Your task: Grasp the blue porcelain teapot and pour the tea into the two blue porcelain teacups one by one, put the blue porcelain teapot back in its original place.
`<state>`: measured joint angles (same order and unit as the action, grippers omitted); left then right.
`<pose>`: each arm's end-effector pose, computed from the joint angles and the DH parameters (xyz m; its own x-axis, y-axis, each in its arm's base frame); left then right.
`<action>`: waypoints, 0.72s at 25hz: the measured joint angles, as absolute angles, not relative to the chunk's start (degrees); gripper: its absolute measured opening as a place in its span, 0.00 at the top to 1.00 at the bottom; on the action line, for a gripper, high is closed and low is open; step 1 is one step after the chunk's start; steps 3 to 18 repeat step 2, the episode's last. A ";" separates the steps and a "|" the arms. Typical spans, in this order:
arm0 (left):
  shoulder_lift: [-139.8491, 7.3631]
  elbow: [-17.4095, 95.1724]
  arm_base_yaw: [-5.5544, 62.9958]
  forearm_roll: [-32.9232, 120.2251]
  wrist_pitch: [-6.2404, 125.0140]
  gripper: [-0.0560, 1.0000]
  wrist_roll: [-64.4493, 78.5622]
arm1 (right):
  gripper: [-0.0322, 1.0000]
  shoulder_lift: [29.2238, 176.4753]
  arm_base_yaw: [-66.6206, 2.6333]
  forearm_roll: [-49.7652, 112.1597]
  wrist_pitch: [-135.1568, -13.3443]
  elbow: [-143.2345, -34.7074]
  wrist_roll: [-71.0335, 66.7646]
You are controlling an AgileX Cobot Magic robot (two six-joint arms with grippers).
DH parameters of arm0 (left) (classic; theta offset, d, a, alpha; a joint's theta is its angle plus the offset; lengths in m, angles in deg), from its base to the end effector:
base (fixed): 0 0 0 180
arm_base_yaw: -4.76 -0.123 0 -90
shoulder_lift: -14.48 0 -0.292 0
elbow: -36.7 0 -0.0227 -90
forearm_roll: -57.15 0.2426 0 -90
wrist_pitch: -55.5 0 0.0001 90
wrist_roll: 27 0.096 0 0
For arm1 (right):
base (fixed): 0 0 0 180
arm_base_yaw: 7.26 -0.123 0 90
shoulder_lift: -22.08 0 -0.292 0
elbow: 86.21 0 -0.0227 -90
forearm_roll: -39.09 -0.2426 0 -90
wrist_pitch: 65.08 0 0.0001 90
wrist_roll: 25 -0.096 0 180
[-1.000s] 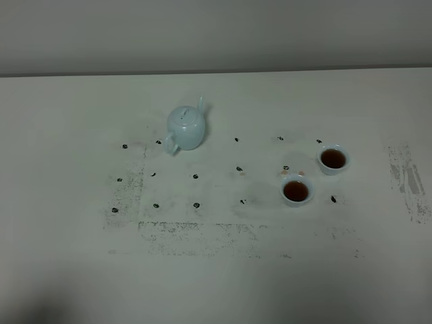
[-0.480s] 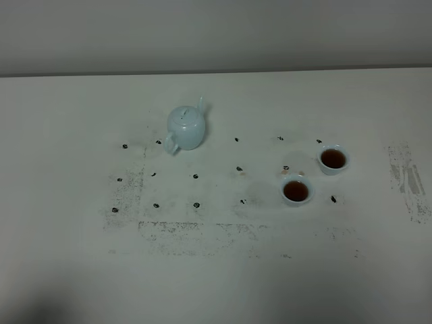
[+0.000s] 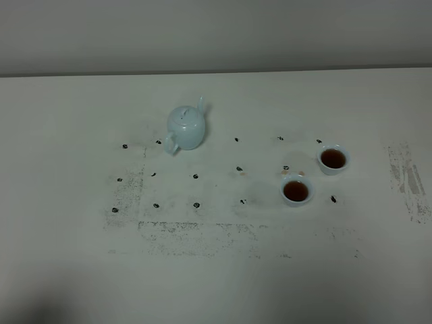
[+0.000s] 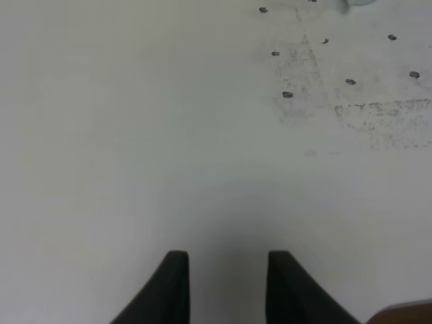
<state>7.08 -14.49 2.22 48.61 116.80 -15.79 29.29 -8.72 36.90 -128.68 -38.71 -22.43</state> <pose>-0.0111 -0.0130 0.2593 -0.4815 0.1011 -0.8706 0.1296 0.9906 0.0433 -0.0204 0.0028 0.2728 -0.4721 -0.0399 -0.8806 -0.0688 0.9976 -0.0083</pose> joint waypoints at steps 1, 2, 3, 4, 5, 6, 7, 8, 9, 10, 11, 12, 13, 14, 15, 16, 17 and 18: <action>7.08 -14.49 2.22 48.61 116.80 0.69 -15.79 | 0.42 29.29 -8.72 36.90 -128.68 -38.71 -22.43; 7.08 -14.49 2.22 48.61 116.80 0.69 -15.79 | 0.42 29.29 -8.72 36.90 -128.68 -38.71 -22.43; 7.08 -14.49 2.22 48.61 116.80 0.69 -15.79 | 0.42 29.29 -8.72 36.90 -128.68 -38.71 -22.43; 7.08 -14.49 2.22 48.61 116.80 0.69 -15.79 | 0.42 29.29 -8.72 36.90 -128.68 -38.71 -22.43; 7.08 -14.49 2.22 48.61 116.80 0.69 -15.79 | 0.42 29.29 -8.72 36.90 -128.68 -38.71 -22.43; 7.08 -14.49 2.22 48.61 116.80 0.69 -15.79 | 0.42 29.29 -8.72 36.90 -128.68 -38.71 -22.43; 7.08 -14.49 2.22 48.61 116.80 0.69 -15.79 | 0.42 29.29 -8.72 36.90 -128.68 -38.71 -22.43; 7.08 -14.49 2.22 48.61 116.80 0.69 -15.79 | 0.42 29.29 -8.72 36.90 -128.68 -38.71 -22.43; 7.08 -14.49 2.22 48.61 116.80 0.69 -15.79 | 0.42 29.29 -8.72 36.90 -128.68 -38.71 -22.43; 7.08 -14.49 2.22 48.61 116.80 0.69 -15.79 | 0.42 29.29 -8.72 36.90 -128.68 -38.71 -22.43; 7.08 -14.49 2.22 48.61 116.80 0.69 -15.79 | 0.42 29.29 -8.72 36.90 -128.68 -38.71 -22.43; 7.08 -14.49 2.22 48.61 116.80 0.69 -15.79 | 0.42 29.29 -8.72 36.90 -128.68 -38.71 -22.43; 7.08 -14.49 2.22 48.61 116.80 0.69 -15.79 | 0.42 29.29 -8.72 36.90 -128.68 -38.71 -22.43; 7.08 -14.49 2.22 48.61 116.80 0.69 -15.79 | 0.42 29.29 -8.72 36.90 -128.68 -38.71 -22.43; 7.08 -14.49 2.22 48.61 116.80 0.69 -15.79 | 0.42 29.29 -8.72 36.90 -128.68 -38.71 -22.43; 7.08 -14.49 2.22 48.61 116.80 0.69 -15.79 | 0.42 29.29 -8.72 36.90 -128.68 -38.71 -22.43; 7.08 -14.49 2.22 48.61 116.80 0.69 -15.79 | 0.42 29.29 -8.72 36.90 -128.68 -38.71 -22.43; 7.08 -14.49 2.22 48.61 116.80 0.69 -15.79 | 0.42 29.29 -8.72 36.90 -128.68 -38.71 -22.43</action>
